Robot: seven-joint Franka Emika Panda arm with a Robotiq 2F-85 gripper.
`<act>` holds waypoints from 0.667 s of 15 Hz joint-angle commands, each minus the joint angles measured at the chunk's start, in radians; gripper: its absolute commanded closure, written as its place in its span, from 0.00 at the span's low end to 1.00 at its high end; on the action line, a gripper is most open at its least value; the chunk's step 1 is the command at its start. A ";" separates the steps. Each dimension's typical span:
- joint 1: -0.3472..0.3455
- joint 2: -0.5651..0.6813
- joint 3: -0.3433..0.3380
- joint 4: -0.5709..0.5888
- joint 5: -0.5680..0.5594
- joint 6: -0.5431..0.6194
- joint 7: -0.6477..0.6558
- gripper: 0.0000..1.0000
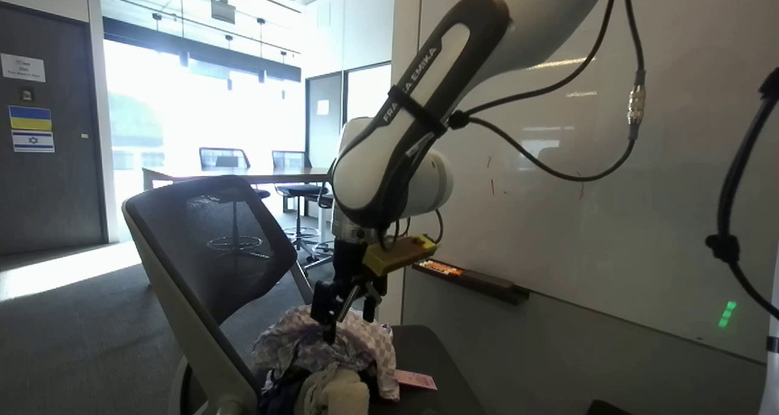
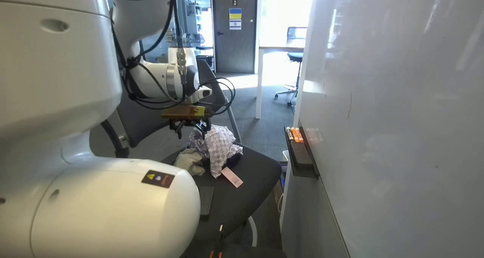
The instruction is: Put the clothing onto the backrest of the chair
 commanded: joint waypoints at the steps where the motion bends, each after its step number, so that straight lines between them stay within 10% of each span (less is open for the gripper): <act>1: 0.007 0.143 -0.055 0.035 -0.140 0.247 0.005 0.00; 8: 0.123 0.336 -0.271 0.088 -0.333 0.505 0.063 0.00; 9: 0.127 0.349 -0.276 0.090 -0.321 0.511 0.065 0.25; 10: 0.131 0.360 -0.278 0.091 -0.311 0.521 0.063 0.26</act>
